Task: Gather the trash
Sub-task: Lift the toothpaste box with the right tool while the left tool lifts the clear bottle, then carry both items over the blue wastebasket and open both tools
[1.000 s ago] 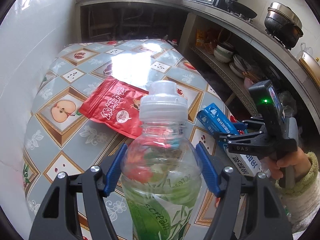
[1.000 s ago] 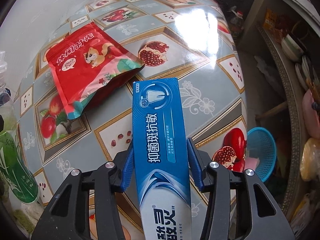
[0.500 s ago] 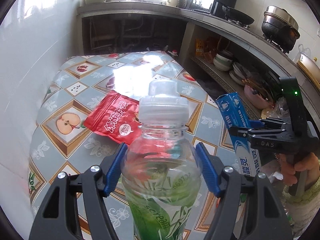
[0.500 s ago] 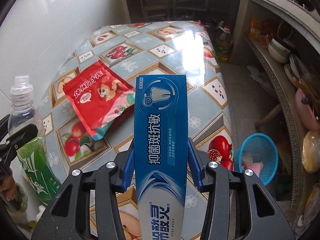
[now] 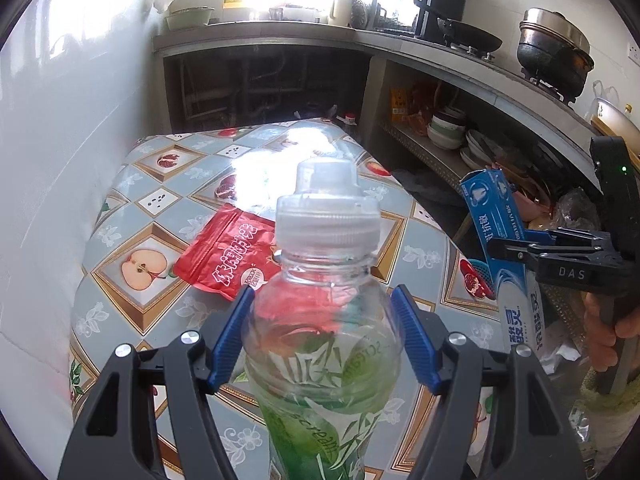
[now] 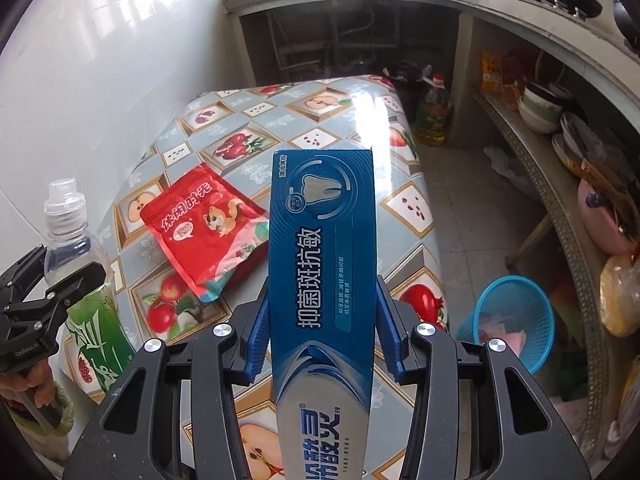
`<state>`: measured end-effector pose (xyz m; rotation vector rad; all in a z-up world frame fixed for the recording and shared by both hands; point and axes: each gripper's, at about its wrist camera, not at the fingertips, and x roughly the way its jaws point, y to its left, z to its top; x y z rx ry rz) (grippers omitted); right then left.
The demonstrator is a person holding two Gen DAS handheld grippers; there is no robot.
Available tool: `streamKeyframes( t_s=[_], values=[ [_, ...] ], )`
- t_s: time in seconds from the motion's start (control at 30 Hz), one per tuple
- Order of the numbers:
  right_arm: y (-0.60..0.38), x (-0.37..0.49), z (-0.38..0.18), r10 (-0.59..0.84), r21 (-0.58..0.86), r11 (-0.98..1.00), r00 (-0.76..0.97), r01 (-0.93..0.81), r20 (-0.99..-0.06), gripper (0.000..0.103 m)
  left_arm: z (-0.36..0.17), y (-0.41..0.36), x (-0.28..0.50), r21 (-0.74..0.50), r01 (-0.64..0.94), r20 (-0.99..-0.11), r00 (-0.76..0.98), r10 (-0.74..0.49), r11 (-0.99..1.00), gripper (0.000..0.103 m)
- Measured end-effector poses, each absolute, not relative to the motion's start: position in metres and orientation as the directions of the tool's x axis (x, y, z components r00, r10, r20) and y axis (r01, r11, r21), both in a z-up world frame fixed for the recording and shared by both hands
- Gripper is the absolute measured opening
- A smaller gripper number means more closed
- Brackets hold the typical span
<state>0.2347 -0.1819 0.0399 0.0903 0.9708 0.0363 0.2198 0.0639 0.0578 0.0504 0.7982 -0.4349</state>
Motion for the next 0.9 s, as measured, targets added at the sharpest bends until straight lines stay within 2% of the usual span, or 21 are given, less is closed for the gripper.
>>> streamKeyframes(
  t_s=[0.33, 0.47, 0.57, 0.63, 0.73, 0.9],
  values=[
    [-0.233, 0.201, 0.073, -0.071, 0.064, 0.981, 0.646, 0.183, -0.760, 0.044, 0.080, 0.034, 0.232, -0.173, 0.481, -0.655, 0.595, -0.465, 0.860, 0.068],
    [-0.274, 0.172, 0.089, -0.207, 0.022, 0.946, 0.658, 0.323, -0.724, 0.044, 0.097, -0.003, 0.242, -0.219, 0.564, -0.613, 0.555, -0.562, 0.796, 0.068],
    [-0.302, 0.150, 0.091, -0.364, -0.066, 0.894, 0.632, 0.443, -0.685, 0.044, 0.103, -0.039, 0.251, -0.261, 0.621, -0.596, 0.498, -0.629, 0.739, 0.068],
    [-0.320, 0.139, 0.084, -0.429, -0.101, 0.860, 0.602, 0.500, -0.673, 0.044, 0.103, -0.074, 0.258, -0.289, 0.659, -0.599, 0.442, -0.668, 0.695, 0.068],
    [-0.349, 0.130, 0.060, -0.453, -0.098, 0.828, 0.555, 0.553, -0.698, 0.044, 0.094, -0.125, 0.267, -0.322, 0.688, -0.629, 0.357, -0.690, 0.650, 0.068],
    [-0.402, 0.125, 0.000, -0.379, 0.008, 0.793, 0.504, 0.609, -0.776, 0.044, 0.067, -0.212, 0.291, -0.399, 0.687, -0.680, 0.223, -0.698, 0.608, 0.068]
  ],
)
